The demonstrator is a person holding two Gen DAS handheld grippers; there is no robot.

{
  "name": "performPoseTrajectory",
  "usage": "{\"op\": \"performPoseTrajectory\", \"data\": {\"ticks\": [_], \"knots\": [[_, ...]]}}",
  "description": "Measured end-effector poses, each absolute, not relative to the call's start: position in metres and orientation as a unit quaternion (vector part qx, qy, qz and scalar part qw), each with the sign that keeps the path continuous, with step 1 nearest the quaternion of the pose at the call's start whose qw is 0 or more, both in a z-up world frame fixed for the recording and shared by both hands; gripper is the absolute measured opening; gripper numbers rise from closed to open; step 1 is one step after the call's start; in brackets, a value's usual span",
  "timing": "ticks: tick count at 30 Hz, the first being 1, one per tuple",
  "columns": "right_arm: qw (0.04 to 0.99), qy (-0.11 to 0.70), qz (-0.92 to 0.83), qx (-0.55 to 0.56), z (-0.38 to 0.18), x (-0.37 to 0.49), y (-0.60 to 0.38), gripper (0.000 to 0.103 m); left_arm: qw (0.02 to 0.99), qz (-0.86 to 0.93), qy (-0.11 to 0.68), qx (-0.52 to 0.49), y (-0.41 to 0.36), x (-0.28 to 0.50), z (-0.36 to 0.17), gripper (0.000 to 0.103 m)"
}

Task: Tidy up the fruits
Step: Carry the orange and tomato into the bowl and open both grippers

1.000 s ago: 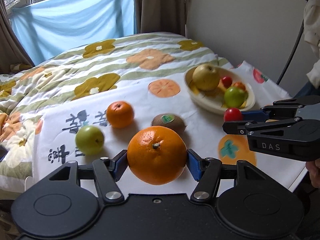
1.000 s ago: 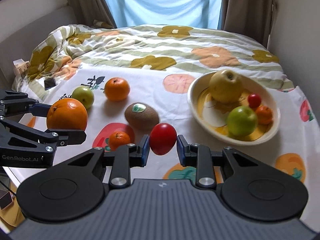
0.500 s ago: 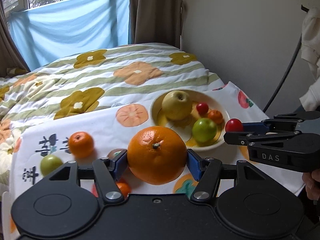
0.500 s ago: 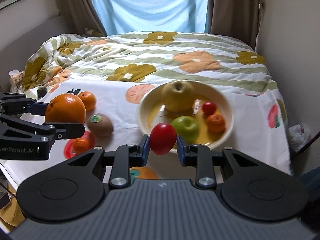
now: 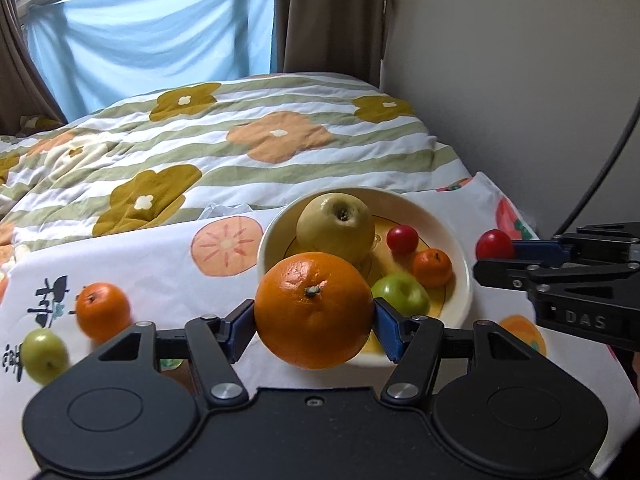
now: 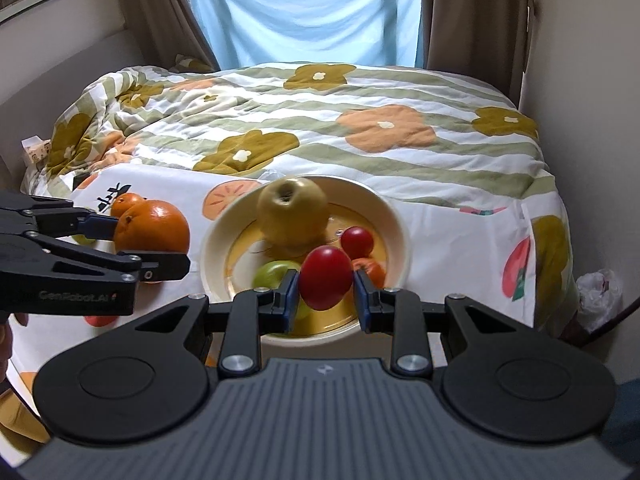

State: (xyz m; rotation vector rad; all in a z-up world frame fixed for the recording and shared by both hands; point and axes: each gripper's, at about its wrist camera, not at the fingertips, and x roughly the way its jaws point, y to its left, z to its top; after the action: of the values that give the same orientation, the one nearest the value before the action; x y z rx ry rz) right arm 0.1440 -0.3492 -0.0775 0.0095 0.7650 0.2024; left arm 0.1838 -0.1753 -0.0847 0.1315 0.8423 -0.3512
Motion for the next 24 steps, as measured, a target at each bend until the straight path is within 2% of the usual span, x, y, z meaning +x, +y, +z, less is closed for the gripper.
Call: {"op": "performPoseTrajectory", "data": {"ticks": [19, 20, 22, 23, 24], "knots": [[0.917, 0.384, 0.104, 0.019, -0.101, 0.172, -0.38, 0.044, 0.882, -0.141, 0.443, 0.074, -0.202, 0.233, -0.124, 0.067], [0.917, 0.384, 0.105, 0.021, -0.101, 0.173, -0.38, 0.044, 0.882, -0.141, 0.442, 0.076, -0.203, 0.232, -0.124, 0.069], [0.917, 0.384, 0.105, 0.02, -0.102, 0.173, -0.381, 0.044, 0.891, -0.139, 0.425, 0.08, -0.203, 0.227, -0.117, 0.085], [0.917, 0.383, 0.106, 0.019, -0.102, 0.174, -0.381, 0.044, 0.895, -0.139, 0.417, 0.08, -0.204, 0.225, -0.113, 0.097], [0.918, 0.382, 0.107, 0.019, -0.102, 0.175, -0.381, 0.044, 0.898, -0.139, 0.41, 0.077, -0.202, 0.223, -0.109, 0.099]]}}
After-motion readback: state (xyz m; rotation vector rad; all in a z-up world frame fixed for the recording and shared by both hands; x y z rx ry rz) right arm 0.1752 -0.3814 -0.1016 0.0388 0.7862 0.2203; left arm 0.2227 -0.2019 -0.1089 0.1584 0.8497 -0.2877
